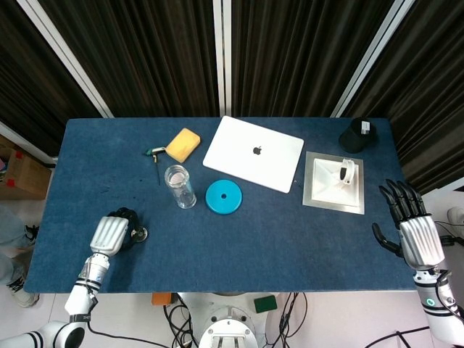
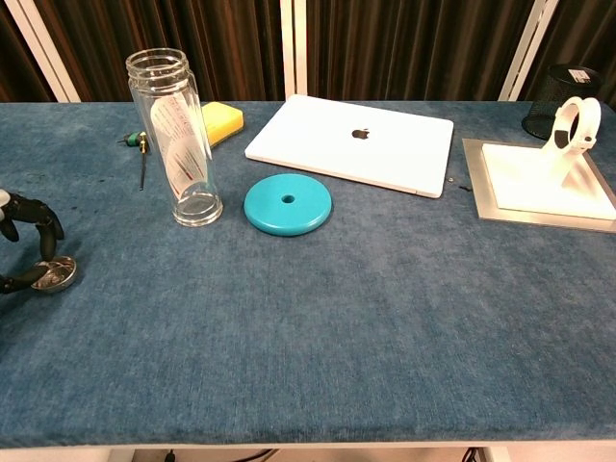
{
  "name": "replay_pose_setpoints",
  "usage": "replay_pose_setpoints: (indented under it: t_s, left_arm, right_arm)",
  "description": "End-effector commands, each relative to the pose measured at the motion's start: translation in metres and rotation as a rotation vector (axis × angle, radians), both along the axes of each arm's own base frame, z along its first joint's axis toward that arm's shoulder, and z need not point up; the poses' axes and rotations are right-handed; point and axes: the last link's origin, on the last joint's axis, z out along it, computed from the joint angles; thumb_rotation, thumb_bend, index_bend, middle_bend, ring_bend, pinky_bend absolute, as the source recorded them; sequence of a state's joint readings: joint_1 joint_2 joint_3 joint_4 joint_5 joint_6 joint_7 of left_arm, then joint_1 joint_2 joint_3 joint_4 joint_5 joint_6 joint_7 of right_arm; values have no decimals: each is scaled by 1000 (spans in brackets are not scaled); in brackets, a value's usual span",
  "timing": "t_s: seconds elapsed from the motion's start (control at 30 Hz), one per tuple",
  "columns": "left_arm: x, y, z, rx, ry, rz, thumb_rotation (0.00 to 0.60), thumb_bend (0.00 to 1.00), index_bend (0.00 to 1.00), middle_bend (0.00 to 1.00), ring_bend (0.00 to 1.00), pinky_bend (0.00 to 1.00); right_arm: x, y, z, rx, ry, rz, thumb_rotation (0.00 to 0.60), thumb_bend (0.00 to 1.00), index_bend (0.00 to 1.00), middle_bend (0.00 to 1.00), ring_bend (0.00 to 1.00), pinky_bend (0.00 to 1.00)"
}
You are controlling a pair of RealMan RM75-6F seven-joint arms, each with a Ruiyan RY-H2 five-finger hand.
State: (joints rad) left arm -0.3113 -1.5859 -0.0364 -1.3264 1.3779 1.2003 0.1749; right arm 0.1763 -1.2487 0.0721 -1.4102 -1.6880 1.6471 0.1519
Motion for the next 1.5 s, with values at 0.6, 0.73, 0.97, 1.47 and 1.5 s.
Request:
replay_pose_setpoints:
  t_s: [0.6,0.73,0.97,1.47,1.5]
  left_arm:
    - [-1,-1,-2,-4,-6,10,600,412,594,357,247,377]
    - [-1,-2,-2,-4,-11,10,600,421,607,357,247,378]
    - [3,-2,3,8,-37,3,600,439,624,362,247,378]
    - [19,1,51,95,-87,-34,600,439,632,366,253,381]
    - [20,3,57,105,-86,-36,600,439,632,364,253,381]
  right_arm:
    - [-4,0,-1,7,0,-14,600,378,0,0,0,10]
    - [-5,1,-1,6,0,-16,600,378,0,0,0,11]
    - [-5,1,-1,6,0,-15,600,378,0,0,0,11]
    - [-2,0,0,4,3,-8,600,378,0,0,0,10]
    - [-2,0,0,4,3,-7,600,378,0,0,0,10]
